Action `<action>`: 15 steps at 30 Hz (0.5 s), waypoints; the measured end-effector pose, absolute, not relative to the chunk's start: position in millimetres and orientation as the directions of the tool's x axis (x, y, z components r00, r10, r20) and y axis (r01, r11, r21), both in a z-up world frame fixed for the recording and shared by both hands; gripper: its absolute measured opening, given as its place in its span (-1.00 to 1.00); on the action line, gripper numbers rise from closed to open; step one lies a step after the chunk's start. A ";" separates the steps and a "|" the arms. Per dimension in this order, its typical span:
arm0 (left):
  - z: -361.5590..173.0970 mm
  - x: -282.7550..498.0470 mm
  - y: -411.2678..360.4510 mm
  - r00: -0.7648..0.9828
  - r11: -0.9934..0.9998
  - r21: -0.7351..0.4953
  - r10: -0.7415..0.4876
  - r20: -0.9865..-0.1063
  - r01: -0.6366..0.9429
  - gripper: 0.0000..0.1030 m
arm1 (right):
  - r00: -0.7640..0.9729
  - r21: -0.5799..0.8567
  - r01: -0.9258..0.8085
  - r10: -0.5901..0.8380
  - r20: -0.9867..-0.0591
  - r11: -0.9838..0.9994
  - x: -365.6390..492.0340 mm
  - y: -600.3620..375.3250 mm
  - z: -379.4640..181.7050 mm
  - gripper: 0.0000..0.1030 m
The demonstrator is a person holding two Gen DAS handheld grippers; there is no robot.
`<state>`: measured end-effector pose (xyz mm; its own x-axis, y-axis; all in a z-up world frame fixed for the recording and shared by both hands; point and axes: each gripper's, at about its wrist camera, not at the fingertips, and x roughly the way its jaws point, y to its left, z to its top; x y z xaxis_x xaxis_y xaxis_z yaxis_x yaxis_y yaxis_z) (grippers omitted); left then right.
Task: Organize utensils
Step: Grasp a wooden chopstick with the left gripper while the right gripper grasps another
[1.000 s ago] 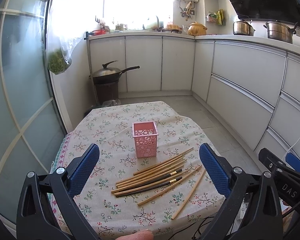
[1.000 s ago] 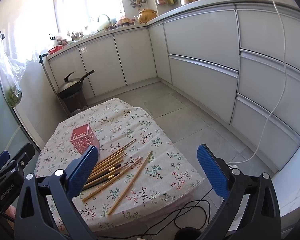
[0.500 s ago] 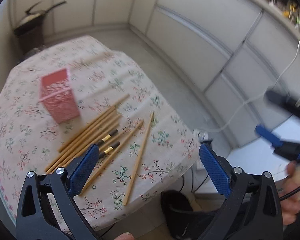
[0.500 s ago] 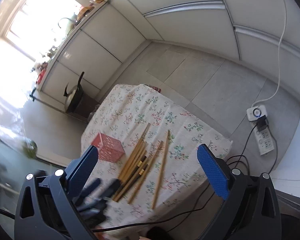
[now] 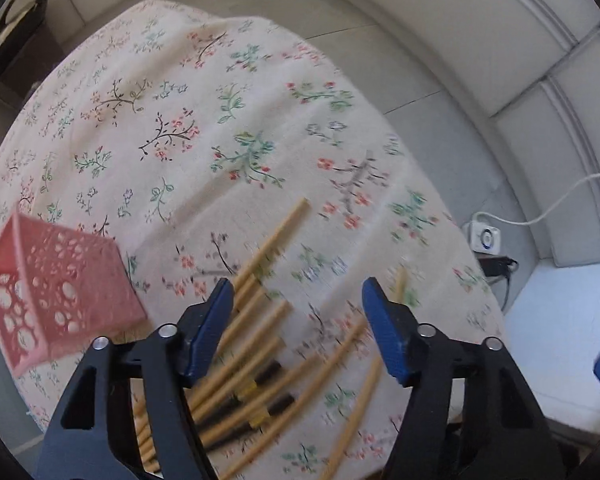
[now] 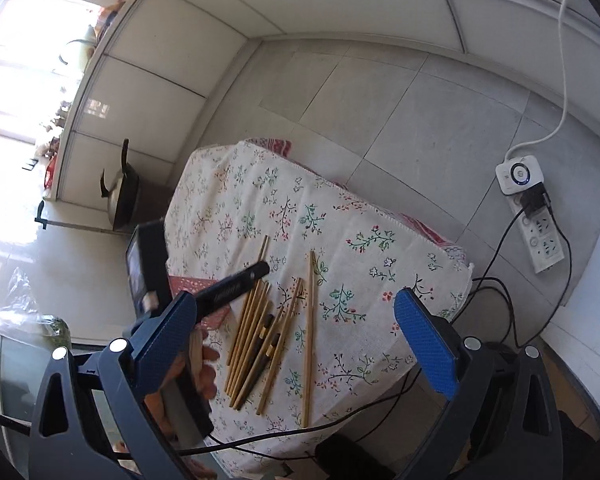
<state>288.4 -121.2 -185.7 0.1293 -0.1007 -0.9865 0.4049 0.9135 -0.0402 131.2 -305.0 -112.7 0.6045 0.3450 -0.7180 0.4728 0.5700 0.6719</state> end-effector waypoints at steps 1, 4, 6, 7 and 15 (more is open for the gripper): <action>-190.3 295.0 -120.4 0.132 0.917 -0.030 -0.089 -0.987 0.397 0.06 | 0.597 0.666 0.473 0.346 -0.723 0.577 133.7 -303.2 -114.9 0.87; -201.8 310.8 -117.6 0.123 0.924 -0.026 -0.079 -0.989 0.382 -0.23 | 0.562 0.653 0.486 0.365 -0.742 0.581 138.7 -297.3 -124.1 0.87; -205.9 314.8 -117.4 0.127 0.918 -0.026 -0.083 -0.988 0.395 -0.59 | 0.535 0.638 0.496 0.372 -0.759 0.589 142.2 -293.6 -131.2 0.87; -208.6 315.7 -116.6 0.133 0.914 -0.010 -0.070 -0.989 0.405 -0.66 | 0.516 0.629 0.503 0.378 -0.769 0.592 145.5 -290.6 -136.8 0.87; -199.6 304.0 -100.3 0.254 0.895 0.024 -0.100 -0.962 0.445 -0.72 | 0.388 0.584 0.572 0.438 -0.811 0.576 158.4 -275.8 -179.3 0.87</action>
<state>304.0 -100.3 -199.6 0.2539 -0.1002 -0.9620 0.4447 0.8953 0.0241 158.4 -275.8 -179.3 0.3875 0.4376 -0.8114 0.5717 0.5764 0.5839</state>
